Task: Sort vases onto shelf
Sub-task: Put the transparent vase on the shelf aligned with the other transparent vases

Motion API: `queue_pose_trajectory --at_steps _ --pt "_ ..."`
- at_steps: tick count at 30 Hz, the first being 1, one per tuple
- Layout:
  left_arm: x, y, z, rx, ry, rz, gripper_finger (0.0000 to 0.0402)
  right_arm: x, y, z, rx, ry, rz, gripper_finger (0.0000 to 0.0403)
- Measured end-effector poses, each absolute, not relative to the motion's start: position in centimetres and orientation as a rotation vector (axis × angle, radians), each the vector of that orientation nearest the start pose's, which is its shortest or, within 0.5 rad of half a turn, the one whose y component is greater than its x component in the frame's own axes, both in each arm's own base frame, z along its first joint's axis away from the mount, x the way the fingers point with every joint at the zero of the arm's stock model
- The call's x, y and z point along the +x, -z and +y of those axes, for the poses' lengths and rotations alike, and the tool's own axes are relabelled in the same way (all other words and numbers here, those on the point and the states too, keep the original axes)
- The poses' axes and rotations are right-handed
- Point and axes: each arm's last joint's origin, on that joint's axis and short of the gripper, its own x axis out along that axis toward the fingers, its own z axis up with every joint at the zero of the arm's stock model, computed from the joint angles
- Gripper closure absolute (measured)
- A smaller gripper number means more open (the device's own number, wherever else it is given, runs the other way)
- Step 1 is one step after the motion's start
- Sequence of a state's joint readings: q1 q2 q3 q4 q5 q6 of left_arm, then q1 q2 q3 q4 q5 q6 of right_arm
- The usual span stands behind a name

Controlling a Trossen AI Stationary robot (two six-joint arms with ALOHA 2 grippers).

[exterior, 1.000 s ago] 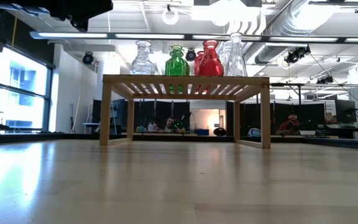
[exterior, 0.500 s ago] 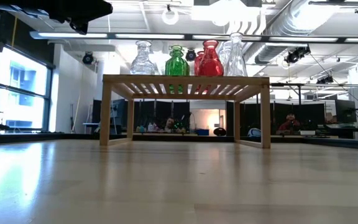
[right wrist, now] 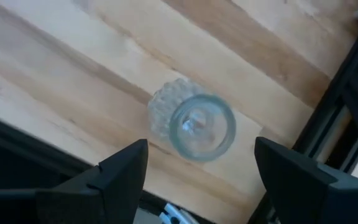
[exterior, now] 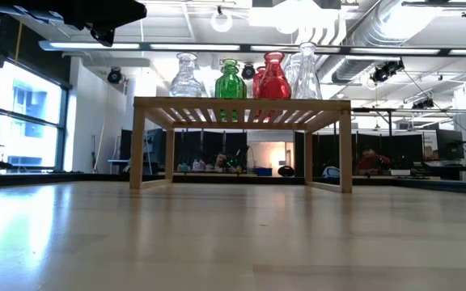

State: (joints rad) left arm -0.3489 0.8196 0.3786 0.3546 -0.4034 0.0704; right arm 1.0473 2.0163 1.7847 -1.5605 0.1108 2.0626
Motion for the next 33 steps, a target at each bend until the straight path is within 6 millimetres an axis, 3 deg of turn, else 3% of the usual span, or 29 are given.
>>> queue_pose_trajectory --at_steps 12,33 --pt "17.4 -23.8 -5.11 0.102 -0.052 0.082 0.0383 18.59 -25.01 31.28 0.576 0.947 1.263 0.0154" --pt "17.4 -23.8 -5.11 0.09 -0.052 0.082 0.0383 19.08 -24.07 31.43 0.56 0.977 1.288 0.0155"
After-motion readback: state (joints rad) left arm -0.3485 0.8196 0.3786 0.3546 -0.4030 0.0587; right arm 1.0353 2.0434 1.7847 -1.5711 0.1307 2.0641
